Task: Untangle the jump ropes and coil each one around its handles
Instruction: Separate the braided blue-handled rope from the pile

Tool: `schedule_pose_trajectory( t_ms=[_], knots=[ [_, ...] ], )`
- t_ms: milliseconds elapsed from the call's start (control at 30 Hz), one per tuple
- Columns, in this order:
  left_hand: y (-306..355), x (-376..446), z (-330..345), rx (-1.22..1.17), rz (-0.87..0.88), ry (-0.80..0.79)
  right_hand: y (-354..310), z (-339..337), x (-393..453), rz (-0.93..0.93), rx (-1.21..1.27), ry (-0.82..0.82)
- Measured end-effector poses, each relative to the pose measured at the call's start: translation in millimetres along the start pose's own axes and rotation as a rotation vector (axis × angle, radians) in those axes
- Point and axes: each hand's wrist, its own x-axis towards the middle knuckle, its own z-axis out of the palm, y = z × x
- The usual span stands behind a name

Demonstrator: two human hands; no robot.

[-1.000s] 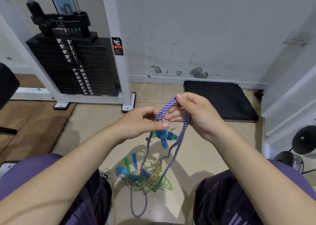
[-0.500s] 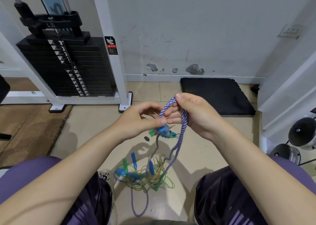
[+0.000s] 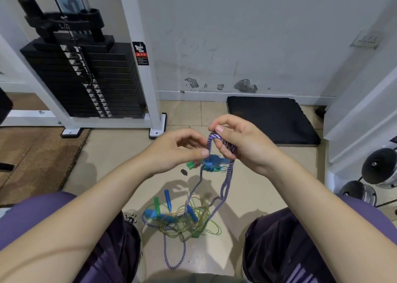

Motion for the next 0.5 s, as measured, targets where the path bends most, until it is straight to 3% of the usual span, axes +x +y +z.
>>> schedule_pose_trajectory(
  t_ms=[167,300,500],
  knots=[
    [-3.5,2.9,8.7,-0.010,0.009,0.033,-0.1,-1.3,2.1,-0.003,0.094,-0.011],
    [-5.5,4.3,10.2,-0.040,-0.008,0.001,1.5,-0.9,2.5,0.009,0.093,-0.055],
    [-1.1,5.9,2.7,-0.075,-0.004,0.088,1.3,-2.2,2.6,0.009,0.027,-0.049]
  ],
)
